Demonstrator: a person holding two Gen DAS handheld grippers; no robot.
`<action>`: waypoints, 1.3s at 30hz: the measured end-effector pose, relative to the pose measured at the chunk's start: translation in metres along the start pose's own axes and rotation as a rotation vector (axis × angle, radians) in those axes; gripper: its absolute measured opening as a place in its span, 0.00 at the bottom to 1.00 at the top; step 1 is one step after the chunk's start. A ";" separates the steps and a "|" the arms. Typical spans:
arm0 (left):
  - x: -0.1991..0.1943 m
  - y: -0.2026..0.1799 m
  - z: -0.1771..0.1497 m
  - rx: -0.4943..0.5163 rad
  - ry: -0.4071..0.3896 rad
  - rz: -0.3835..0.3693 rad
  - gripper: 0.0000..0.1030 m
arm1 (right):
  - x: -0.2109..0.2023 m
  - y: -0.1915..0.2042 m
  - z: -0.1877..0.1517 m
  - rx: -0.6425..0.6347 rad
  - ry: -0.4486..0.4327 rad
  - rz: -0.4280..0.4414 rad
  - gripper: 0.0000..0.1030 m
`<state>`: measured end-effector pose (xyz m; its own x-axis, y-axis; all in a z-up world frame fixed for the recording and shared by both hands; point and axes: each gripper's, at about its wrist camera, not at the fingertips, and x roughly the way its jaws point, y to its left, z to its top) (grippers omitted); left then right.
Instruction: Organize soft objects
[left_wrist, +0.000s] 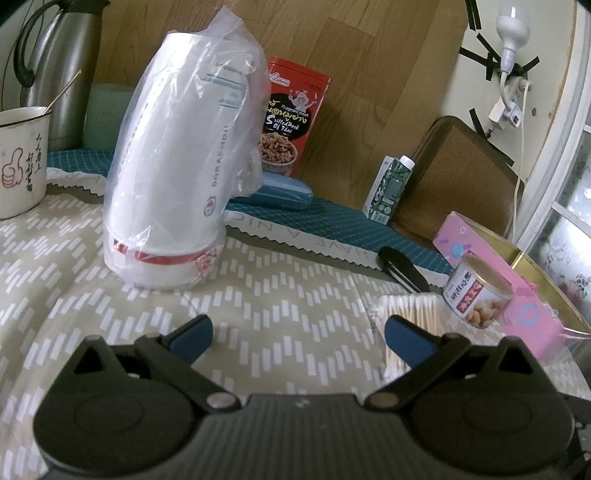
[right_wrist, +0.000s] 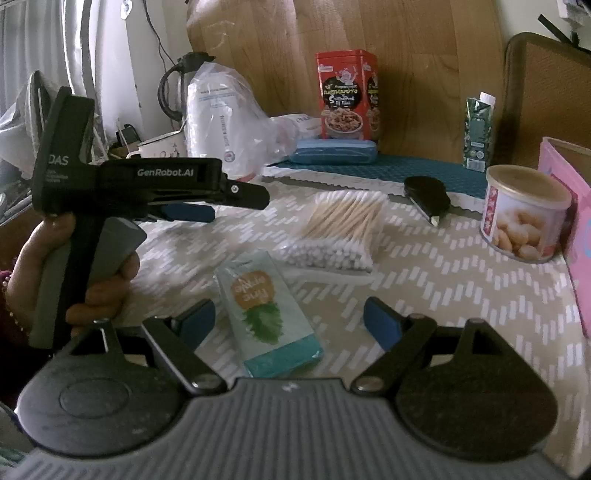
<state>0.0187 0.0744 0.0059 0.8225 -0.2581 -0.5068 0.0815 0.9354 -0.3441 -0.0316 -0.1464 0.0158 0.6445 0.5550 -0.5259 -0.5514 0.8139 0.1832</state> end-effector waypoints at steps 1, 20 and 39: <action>0.000 0.000 0.000 -0.001 0.000 -0.001 1.00 | 0.000 0.000 0.000 -0.001 0.001 0.001 0.87; -0.003 0.003 0.001 -0.026 -0.006 -0.019 1.00 | 0.003 0.003 0.001 -0.022 0.018 0.015 0.92; -0.028 0.013 -0.002 -0.084 -0.009 -0.118 0.92 | 0.003 0.017 -0.003 -0.100 0.044 -0.077 0.92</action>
<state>-0.0040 0.0933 0.0143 0.8149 -0.3626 -0.4521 0.1308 0.8750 -0.4661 -0.0407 -0.1317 0.0151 0.6642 0.4815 -0.5718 -0.5526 0.8314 0.0582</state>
